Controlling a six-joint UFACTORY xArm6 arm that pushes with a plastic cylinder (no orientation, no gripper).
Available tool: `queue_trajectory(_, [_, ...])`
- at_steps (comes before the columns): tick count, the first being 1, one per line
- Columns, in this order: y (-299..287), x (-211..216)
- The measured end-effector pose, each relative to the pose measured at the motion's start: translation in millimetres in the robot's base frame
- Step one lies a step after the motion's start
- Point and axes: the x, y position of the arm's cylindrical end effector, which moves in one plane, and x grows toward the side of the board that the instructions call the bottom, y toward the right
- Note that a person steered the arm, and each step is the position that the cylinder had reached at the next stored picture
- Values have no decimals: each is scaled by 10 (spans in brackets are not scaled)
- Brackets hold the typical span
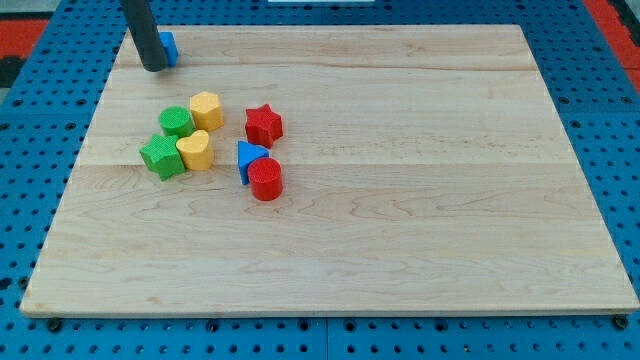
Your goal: Move the yellow heart to the top center
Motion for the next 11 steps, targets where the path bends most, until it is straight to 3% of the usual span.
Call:
queue_trajectory(2, [-152, 284])
queue_trajectory(4, [-208, 1014])
queue_trajectory(5, [-66, 1127])
queue_trajectory(6, [-56, 1717])
queue_trajectory(7, [109, 1944])
queue_trajectory(8, [517, 1944])
queue_trajectory(11, [677, 1731])
